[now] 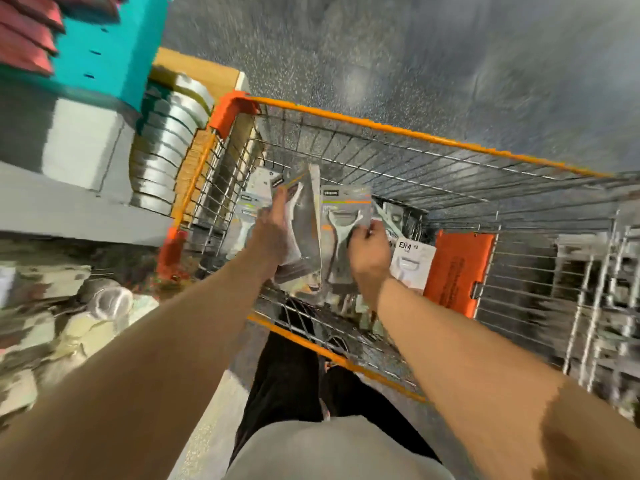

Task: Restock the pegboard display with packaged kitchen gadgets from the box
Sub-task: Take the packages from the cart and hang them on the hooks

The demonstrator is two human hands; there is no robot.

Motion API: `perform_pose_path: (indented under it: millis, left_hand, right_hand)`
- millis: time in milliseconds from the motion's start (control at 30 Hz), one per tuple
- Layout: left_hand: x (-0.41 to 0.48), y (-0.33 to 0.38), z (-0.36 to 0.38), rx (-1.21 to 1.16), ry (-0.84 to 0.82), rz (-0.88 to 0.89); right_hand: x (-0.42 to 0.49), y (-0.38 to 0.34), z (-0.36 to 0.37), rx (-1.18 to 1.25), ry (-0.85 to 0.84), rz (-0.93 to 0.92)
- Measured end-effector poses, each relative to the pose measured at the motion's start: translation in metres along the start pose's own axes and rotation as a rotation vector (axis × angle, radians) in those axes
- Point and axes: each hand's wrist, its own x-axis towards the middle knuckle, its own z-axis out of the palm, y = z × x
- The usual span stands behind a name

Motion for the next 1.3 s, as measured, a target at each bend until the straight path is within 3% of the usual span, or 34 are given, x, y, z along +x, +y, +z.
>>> perform_pose_path:
  millis: [100,267,433,533,600,700,867,1067,1300]
  left_hand:
    - [-0.034,0.011,-0.013,-0.169,0.064,0.003]
    - [-0.096,0.012,-0.042,-0.338,0.025,0.085]
    - [-0.201,0.03,-0.083,-0.54,0.169,0.293]
    - [-0.216,0.031,-0.117,-0.668,0.224,0.404]
    - [-0.247,0.029,-0.139,-0.74,0.205,0.379]
    - [-0.308,0.024,-0.181,-0.767,0.206,0.43]
    - [-0.358,0.006,-0.252,-0.912,0.358,0.463]
    - [-0.461,-0.006,-0.319,-0.974,0.494,0.67]
    - [-0.518,-0.002,-0.373,-0.98,0.517,0.774]
  right_hand:
    - [-0.027,-0.024,-0.014,0.072,-0.035,-0.054]
    - [-0.089,-0.067,-0.036,0.13,-0.119,-0.221]
    - [-0.174,-0.104,-0.044,0.169,-0.27,-0.468]
    - [-0.21,-0.128,-0.043,0.216,-0.323,-0.56]
    - [-0.243,-0.139,-0.043,0.233,-0.381,-0.632]
    - [-0.298,-0.161,-0.038,0.26,-0.464,-0.759]
    - [-0.379,-0.192,-0.02,0.256,-0.568,-0.879]
    - [-0.485,-0.221,0.009,0.258,-0.707,-1.009]
    - [-0.556,-0.256,0.037,0.332,-0.748,-1.127]
